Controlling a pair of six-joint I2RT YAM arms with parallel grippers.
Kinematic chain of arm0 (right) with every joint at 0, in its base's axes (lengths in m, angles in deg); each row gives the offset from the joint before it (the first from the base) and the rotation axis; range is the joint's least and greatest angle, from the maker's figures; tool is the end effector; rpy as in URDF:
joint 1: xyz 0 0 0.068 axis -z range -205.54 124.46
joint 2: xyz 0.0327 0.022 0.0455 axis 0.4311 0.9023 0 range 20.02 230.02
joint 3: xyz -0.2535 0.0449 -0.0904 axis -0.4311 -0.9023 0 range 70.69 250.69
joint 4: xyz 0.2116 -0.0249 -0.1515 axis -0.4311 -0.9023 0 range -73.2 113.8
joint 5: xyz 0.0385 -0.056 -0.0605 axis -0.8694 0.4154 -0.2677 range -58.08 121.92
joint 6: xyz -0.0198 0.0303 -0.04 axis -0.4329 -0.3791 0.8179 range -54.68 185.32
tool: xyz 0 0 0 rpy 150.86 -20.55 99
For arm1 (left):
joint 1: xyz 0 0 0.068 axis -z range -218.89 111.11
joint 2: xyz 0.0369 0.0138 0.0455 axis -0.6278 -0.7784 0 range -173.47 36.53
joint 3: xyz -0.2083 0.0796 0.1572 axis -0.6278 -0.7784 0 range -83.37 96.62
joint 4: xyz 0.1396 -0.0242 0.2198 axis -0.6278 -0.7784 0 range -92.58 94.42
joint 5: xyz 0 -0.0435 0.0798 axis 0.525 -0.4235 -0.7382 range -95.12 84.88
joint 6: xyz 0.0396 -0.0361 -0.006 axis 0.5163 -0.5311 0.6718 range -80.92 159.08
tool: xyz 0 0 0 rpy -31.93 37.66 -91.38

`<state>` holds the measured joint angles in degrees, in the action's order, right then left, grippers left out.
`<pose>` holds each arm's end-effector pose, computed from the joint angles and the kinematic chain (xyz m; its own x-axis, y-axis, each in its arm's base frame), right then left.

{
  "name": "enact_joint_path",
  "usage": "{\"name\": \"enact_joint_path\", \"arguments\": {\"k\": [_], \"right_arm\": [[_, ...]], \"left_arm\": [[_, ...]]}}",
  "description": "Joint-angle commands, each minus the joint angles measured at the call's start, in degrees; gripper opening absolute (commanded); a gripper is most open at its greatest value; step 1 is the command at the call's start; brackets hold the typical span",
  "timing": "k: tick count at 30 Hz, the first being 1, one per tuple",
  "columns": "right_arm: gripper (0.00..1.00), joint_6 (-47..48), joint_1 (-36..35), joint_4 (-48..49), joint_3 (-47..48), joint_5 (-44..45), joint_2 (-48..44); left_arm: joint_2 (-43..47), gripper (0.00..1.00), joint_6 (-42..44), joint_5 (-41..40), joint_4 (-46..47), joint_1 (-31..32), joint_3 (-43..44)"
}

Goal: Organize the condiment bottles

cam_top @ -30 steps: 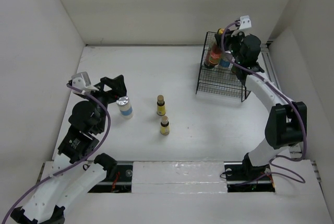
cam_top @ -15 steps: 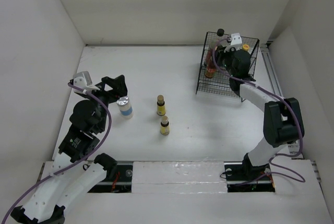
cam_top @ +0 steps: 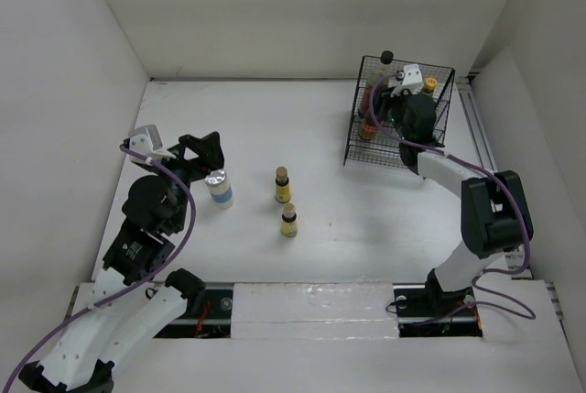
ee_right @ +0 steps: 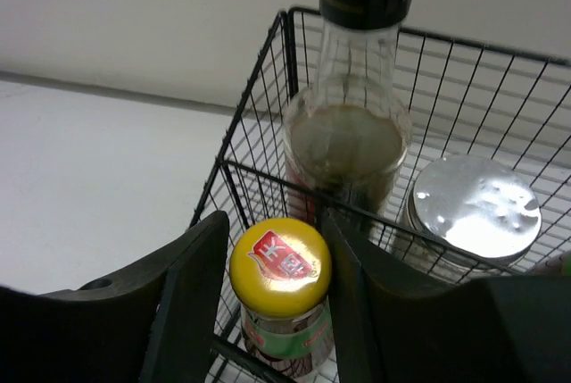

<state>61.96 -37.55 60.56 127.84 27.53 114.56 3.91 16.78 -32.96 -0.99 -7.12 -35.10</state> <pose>0.3726 0.0820 0.2744 -0.0273 0.0540 -0.9982 -0.2813 0.9578 0.0595 0.1119 -0.0498 0.3985 0.1114 -0.4638 -0.8789 0.1267 0.8838 -0.4503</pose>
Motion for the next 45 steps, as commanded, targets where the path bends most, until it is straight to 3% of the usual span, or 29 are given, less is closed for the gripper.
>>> {"name": "enact_joint_path", "arguments": {"k": [1, 9, 14, 19, 21, 24, 26, 27, 31, 34, 39, 45], "right_arm": [[0.52, -0.5, -1.1, 8.3, 0.7, 0.6, -1.6], [0.57, -0.5, -1.1, 3.1, 2.2, 0.6, -4.5], [0.69, 0.1, -1.6, -4.0, 6.0, 0.6, -9.9], [0.75, 2.3, -6.7, -12.7, 10.1, -7.4, -11.2], [0.56, 2.3, -9.2, -14.1, 11.2, -12.2, -9.0], [0.05, 2.3, -16.9, -15.4, 13.3, -21.4, -5.9], [0.02, 4.8, -23.4, -16.0, 13.3, -25.5, -3.1], [0.12, 5.9, -25.3, -16.6, 14.0, -26.2, -2.2], [0.72, 10.5, -32.2, -20.2, 18.1, -29.0, 2.3], [0.88, 11.1, -34.8, -22.9, 22.1, -29.7, 6.3], [0.96, 15.1, -38.4, -30.0, 28.8, -28.2, 12.8], [0.97, 15.7, -40.6, -35.2, 37.9, -25.2, 20.2]], "left_arm": [[-0.2, 0.86, 0.9, 0.5, 2.4, 0.0, 0.3], [0.9, 0.86, 0.9, 0.5, 2.4, 0.0, 0.3], [0.9, 0.86, 0.9, 0.5, 2.4, 0.0, 0.3], [1.4, 0.86, 0.9, -0.7, 2.4, 0.0, 0.3], [2.0, 0.86, 0.4, -1.3, 1.9, 0.0, 0.3], [2.6, 0.86, -0.3, -4.5, 1.9, 0.0, 0.3], [2.7, 0.86, -1.9, -7.6, 0.3, 0.0, 0.3], [3.3, 0.88, -2.6, -8.7, 0.3, 0.0, 0.3], [3.9, 0.94, -5.4, -12.2, 0.3, 0.0, 0.3], [3.9, 0.96, -5.4, -12.9, -0.6, 0.0, 0.9], [3.9, 0.98, -4.9, -12.9, -0.6, 0.0, 0.9], [4.4, 0.98, -4.3, -11.6, 0.0, 0.0, 0.4]]}}
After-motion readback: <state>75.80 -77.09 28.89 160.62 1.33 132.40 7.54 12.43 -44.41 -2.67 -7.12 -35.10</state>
